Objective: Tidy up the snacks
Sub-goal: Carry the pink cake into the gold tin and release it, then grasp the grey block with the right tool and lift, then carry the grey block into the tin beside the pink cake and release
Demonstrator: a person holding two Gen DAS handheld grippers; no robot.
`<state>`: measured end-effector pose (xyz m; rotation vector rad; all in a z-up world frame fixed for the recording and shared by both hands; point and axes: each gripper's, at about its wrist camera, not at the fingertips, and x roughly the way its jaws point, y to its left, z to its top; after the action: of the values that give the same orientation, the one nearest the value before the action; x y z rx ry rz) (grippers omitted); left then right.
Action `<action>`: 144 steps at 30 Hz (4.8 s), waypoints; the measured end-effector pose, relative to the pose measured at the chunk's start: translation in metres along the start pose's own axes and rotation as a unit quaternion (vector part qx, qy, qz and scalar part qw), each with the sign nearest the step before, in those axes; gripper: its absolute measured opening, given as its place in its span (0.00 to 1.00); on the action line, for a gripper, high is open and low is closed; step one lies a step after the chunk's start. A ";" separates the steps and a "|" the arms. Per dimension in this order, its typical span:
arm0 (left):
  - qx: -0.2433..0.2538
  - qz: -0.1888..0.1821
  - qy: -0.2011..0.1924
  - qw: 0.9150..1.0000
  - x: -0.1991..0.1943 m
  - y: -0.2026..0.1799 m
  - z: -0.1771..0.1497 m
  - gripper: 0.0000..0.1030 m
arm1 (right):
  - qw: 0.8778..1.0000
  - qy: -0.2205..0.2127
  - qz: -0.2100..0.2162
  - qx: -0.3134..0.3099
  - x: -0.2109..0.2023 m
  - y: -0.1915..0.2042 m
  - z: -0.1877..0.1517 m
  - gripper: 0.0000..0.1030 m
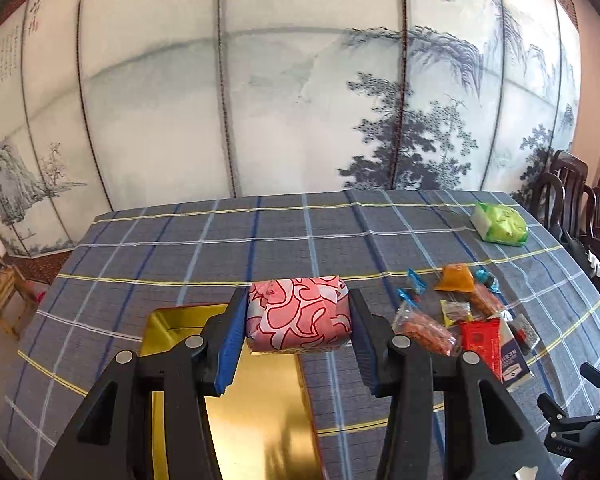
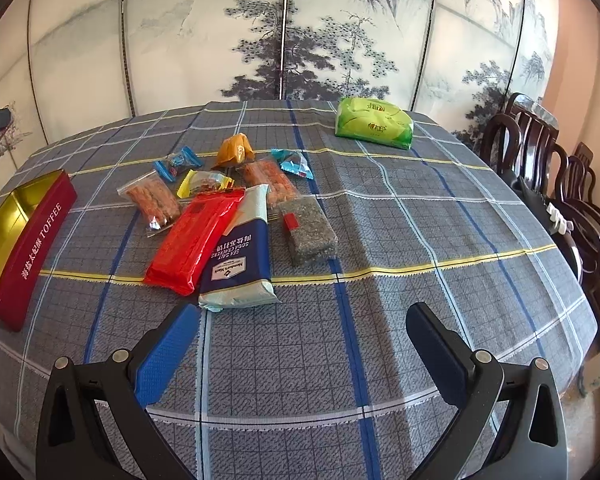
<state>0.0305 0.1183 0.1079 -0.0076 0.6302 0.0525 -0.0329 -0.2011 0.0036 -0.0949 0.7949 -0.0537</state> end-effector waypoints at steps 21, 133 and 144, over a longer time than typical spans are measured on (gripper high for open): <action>-0.064 0.079 0.144 0.984 0.116 0.092 -0.033 0.43 | 1.000 0.012 0.011 -0.010 0.006 0.008 -0.005 1.00; -0.112 -0.058 0.033 0.991 -0.106 0.072 -0.248 0.99 | 0.986 -0.056 0.070 -0.139 0.042 0.204 0.147 0.35; -0.136 -0.021 0.037 0.990 -0.113 0.095 -0.257 0.99 | 0.973 -0.056 0.120 -0.188 0.038 0.287 0.130 0.35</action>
<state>-0.2166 0.2018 -0.0321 -0.2881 0.6925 0.0979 0.0901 0.0895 0.0374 -0.3568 0.6920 0.3300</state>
